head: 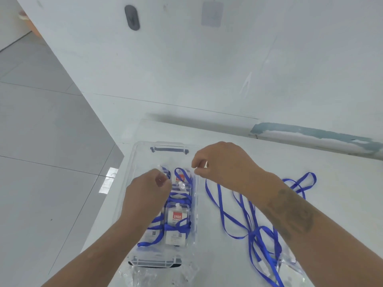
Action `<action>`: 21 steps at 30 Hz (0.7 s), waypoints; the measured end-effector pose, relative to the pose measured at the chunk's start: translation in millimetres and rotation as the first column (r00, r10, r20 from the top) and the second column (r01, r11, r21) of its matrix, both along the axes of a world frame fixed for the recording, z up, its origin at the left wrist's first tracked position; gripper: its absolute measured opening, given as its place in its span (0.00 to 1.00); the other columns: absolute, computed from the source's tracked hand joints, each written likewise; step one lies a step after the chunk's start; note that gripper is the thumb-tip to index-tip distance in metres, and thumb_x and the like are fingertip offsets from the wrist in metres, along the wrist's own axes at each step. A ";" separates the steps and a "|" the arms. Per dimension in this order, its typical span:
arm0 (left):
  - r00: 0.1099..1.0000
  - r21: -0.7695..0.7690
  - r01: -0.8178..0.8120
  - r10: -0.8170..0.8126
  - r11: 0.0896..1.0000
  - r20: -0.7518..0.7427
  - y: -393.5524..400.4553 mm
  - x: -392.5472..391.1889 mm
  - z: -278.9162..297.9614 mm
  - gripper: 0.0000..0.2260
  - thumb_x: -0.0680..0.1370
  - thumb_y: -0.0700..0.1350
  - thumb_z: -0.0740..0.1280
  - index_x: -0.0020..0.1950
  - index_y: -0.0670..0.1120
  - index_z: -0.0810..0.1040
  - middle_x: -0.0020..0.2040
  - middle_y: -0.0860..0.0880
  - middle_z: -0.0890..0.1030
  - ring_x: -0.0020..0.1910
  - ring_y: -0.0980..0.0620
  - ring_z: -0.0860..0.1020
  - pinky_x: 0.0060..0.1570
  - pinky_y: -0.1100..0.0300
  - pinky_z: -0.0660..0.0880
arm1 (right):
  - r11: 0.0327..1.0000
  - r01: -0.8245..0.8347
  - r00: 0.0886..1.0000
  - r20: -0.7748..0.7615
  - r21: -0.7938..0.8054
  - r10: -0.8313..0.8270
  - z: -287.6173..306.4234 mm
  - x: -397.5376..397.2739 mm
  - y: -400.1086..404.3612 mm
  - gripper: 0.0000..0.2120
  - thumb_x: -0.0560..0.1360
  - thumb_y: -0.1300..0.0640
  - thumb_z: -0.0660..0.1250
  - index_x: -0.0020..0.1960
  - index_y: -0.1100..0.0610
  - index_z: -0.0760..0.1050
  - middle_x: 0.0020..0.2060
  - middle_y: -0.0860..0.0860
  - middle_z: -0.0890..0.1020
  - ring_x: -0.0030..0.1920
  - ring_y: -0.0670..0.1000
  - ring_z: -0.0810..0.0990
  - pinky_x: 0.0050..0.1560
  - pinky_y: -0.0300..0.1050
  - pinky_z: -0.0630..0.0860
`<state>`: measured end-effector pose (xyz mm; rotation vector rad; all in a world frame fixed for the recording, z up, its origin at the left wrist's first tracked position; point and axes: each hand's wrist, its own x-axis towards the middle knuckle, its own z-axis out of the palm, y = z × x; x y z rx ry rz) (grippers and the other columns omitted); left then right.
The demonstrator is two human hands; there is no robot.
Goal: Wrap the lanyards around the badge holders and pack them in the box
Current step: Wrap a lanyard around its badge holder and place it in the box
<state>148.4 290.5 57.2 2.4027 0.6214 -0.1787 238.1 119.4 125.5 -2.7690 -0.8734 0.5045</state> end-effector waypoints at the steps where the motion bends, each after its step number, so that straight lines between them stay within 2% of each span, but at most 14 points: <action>1: 0.999 -0.010 0.011 -0.010 1.000 0.052 -3.6 -0.1 4.4 0.02 0.78 0.51 0.66 0.45 0.58 0.75 0.43 0.59 0.81 0.39 0.60 0.77 0.42 0.63 0.72 | 0.999 0.032 0.999 0.015 0.031 -0.032 4.6 -3.1 -11.5 0.08 0.77 0.48 0.64 0.53 0.42 0.80 0.45 0.38 0.81 0.49 0.44 0.77 0.50 0.41 0.74; 3: 0.991 -0.039 0.035 -0.030 0.999 0.130 -12.4 -0.3 13.0 0.05 0.78 0.51 0.66 0.44 0.60 0.74 0.41 0.62 0.80 0.40 0.61 0.78 0.42 0.63 0.74 | 0.992 0.092 0.995 0.041 0.092 -0.096 12.0 -9.8 -34.6 0.06 0.77 0.48 0.65 0.51 0.42 0.80 0.41 0.37 0.79 0.46 0.41 0.76 0.47 0.38 0.71; 9: 0.968 -0.095 0.079 -0.053 0.992 0.247 -54.5 -2.1 32.0 0.04 0.78 0.49 0.66 0.45 0.58 0.78 0.42 0.63 0.80 0.42 0.62 0.78 0.43 0.59 0.76 | 0.959 0.222 0.966 0.092 0.177 -0.241 22.2 -35.1 -104.6 0.04 0.76 0.47 0.66 0.49 0.42 0.80 0.40 0.37 0.80 0.47 0.40 0.75 0.49 0.37 0.72; 12: 0.960 -0.093 0.115 -0.087 0.989 0.265 -78.9 1.3 38.2 0.03 0.78 0.48 0.66 0.46 0.56 0.78 0.43 0.62 0.80 0.42 0.63 0.78 0.45 0.60 0.74 | 0.948 0.268 0.952 0.100 0.174 -0.288 23.3 -44.9 -135.6 0.04 0.77 0.47 0.66 0.49 0.41 0.80 0.39 0.37 0.79 0.47 0.40 0.75 0.49 0.37 0.72; 17: 0.939 -0.060 0.211 -0.185 0.976 0.289 -127.4 2.2 38.2 0.03 0.78 0.48 0.66 0.47 0.56 0.78 0.44 0.61 0.80 0.41 0.63 0.78 0.41 0.66 0.71 | 0.918 0.365 0.919 0.093 0.156 -0.382 20.7 -63.2 -193.9 0.03 0.76 0.46 0.67 0.47 0.40 0.79 0.40 0.37 0.80 0.46 0.40 0.76 0.49 0.39 0.74; 21: 0.932 -0.047 0.302 -0.284 0.952 0.225 -163.1 -0.3 24.2 0.03 0.78 0.50 0.65 0.49 0.56 0.78 0.45 0.61 0.80 0.42 0.61 0.78 0.43 0.64 0.72 | 0.885 0.453 0.887 0.042 0.113 -0.459 8.3 -82.9 -232.1 0.03 0.75 0.47 0.67 0.47 0.41 0.80 0.41 0.37 0.81 0.45 0.39 0.77 0.48 0.38 0.74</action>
